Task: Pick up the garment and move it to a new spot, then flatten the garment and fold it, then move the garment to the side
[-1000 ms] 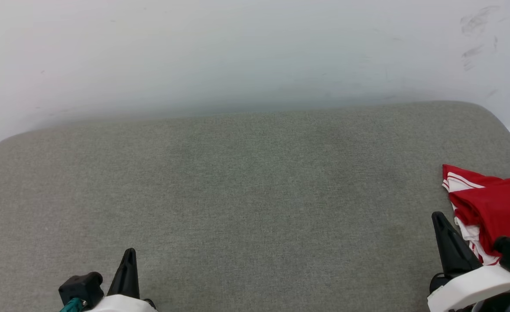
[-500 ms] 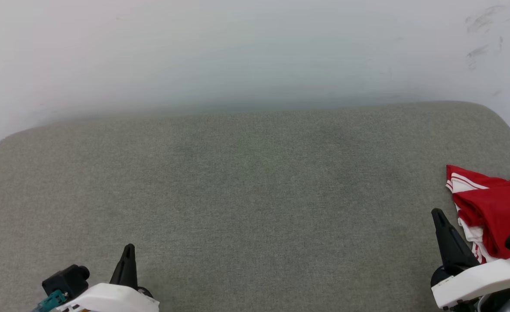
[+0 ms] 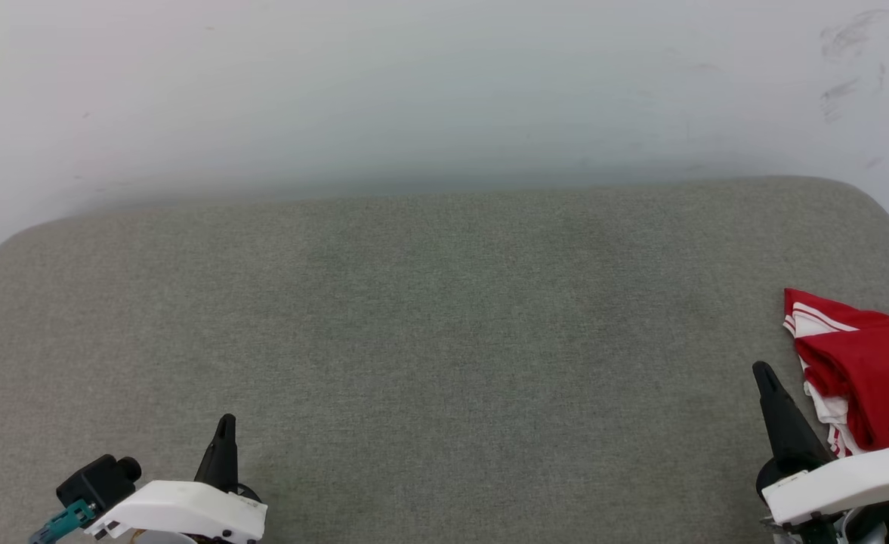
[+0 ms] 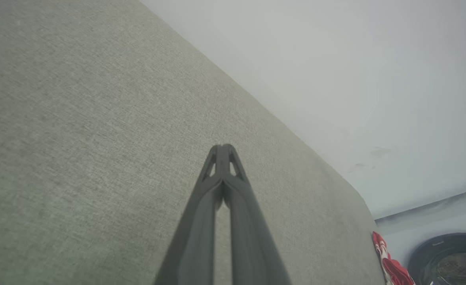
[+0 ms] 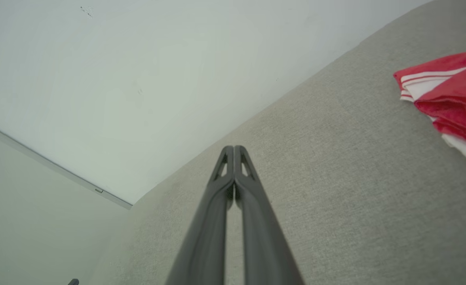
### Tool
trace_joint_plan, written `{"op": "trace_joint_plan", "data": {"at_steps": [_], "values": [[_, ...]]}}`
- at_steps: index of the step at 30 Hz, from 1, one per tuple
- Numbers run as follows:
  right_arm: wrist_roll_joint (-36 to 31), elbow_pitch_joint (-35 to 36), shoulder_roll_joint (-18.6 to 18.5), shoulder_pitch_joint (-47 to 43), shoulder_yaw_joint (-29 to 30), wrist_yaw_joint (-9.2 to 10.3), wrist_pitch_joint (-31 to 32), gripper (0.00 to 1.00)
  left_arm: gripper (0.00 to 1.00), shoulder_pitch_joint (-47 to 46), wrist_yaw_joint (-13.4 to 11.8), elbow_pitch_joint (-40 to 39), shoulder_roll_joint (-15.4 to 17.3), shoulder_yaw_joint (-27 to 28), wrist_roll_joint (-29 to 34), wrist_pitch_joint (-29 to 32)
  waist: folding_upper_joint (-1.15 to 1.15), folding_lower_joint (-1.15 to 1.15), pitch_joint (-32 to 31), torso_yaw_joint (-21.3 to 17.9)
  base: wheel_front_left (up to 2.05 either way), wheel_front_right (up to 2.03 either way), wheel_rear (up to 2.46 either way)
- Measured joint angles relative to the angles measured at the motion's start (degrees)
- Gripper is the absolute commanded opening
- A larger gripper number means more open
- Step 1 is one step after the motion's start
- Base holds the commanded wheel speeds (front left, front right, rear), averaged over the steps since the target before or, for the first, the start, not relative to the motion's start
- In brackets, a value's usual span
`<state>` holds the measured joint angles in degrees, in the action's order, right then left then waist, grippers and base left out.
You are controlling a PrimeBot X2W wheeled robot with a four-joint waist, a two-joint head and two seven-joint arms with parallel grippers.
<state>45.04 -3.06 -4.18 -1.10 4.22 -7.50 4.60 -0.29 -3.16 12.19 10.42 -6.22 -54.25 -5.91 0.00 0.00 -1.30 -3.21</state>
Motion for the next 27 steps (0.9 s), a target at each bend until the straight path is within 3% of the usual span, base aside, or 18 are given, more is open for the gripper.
{"op": "trace_joint_plan", "data": {"at_steps": [27], "values": [[18.38, -4.34, 0.51, 2.71, 0.87, 0.0, 0.67, 0.0, 0.0, -2.14, 4.17, 0.68, -2.71, 4.89, -14.93, 4.76, 0.0, 0.0, 0.45, 0.98, 0.0, 0.0, 0.0]]}}
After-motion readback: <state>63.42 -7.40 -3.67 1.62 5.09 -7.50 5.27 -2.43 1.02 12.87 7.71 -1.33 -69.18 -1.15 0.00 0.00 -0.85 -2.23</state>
